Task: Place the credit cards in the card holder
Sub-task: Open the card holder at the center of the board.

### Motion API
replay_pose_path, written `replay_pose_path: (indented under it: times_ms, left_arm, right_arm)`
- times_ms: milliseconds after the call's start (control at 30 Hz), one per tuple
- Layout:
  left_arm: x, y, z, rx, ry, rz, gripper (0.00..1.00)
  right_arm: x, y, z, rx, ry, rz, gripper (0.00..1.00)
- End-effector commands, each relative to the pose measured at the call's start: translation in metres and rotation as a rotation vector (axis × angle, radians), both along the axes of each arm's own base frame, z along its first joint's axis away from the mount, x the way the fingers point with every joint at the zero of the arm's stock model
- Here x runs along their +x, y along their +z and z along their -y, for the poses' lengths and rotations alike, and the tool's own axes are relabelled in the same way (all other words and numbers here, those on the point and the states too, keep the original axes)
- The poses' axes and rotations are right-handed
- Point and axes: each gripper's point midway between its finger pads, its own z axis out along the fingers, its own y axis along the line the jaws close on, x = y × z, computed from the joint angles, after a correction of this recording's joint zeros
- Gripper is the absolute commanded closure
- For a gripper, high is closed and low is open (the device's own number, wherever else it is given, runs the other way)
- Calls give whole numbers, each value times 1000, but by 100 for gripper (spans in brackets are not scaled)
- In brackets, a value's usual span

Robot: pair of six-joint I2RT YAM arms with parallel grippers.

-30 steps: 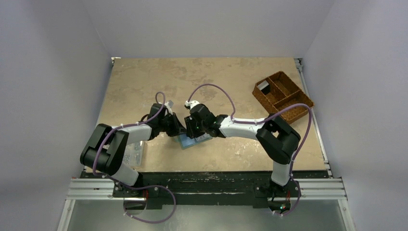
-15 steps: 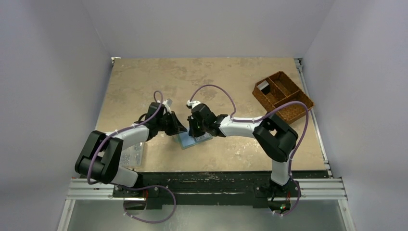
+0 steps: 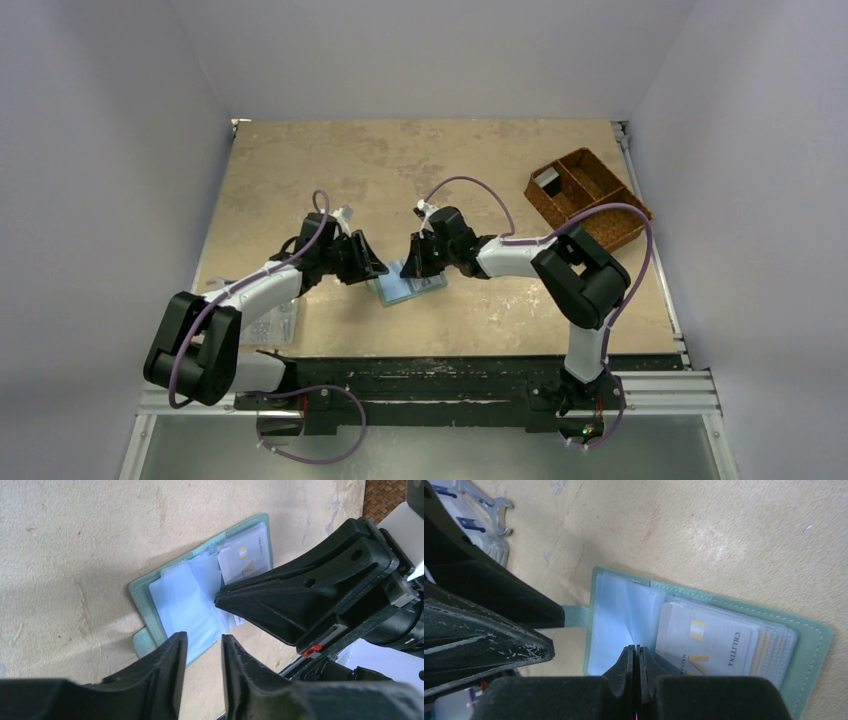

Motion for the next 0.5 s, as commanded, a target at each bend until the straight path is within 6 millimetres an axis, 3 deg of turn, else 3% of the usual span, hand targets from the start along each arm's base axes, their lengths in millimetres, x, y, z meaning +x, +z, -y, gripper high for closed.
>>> replay_pose_path:
  times_ms: [0,367,467]
  left_arm:
    - [-2,3,2,-36,-5,2,59]
    - [-14,-13,8,-88,-19,-40,48]
    - [-13,-16,8,-87,-18,-40,55]
  right_arm:
    - [-4,29,-13,127,43,9,100]
    - [1,23,-7,119,23,-12,99]
    - [9,24,2,59,-15,25,90]
